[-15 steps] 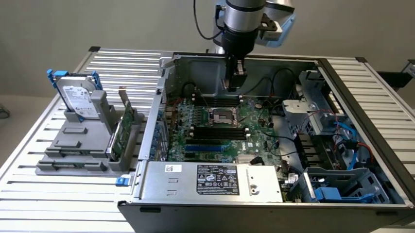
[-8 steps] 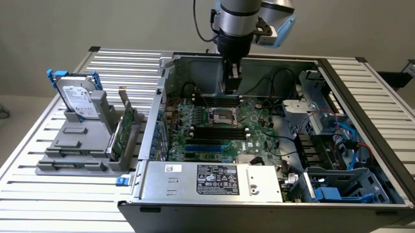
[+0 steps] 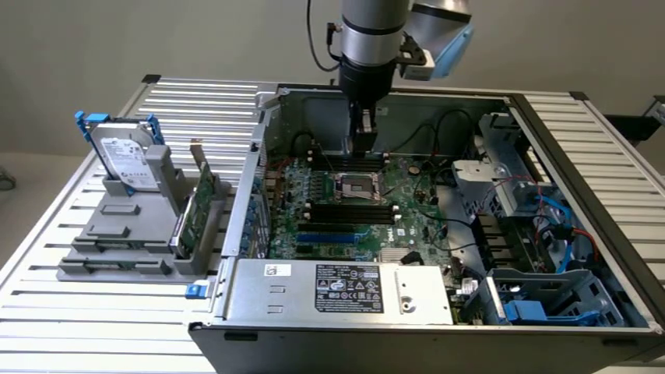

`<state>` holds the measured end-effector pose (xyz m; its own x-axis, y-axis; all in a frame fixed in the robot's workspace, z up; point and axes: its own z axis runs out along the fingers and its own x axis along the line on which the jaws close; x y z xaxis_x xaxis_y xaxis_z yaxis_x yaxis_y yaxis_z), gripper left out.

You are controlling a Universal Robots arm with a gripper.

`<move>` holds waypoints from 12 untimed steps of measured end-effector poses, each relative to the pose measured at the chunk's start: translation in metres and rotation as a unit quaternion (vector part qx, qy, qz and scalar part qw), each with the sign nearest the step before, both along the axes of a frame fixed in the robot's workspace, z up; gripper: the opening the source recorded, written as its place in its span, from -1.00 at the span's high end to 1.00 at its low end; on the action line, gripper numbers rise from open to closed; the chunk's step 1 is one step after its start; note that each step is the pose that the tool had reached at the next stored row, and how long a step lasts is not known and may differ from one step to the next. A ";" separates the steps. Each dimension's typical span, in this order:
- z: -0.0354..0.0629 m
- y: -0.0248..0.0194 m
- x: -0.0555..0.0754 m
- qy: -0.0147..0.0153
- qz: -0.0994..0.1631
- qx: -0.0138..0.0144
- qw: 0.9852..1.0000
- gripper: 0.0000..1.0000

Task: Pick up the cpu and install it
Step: 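Place the cpu into insertion slot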

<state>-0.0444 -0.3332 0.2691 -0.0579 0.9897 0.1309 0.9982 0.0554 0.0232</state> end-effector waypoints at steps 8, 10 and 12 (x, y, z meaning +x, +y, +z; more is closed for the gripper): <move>-0.0010 -0.0135 -0.002 0.001 -0.004 0.000 1.000 -0.08; -0.0013 -0.0144 -0.002 0.001 -0.005 0.000 1.000 -0.08; -0.0015 -0.0167 -0.002 0.001 -0.006 0.000 1.000 -0.08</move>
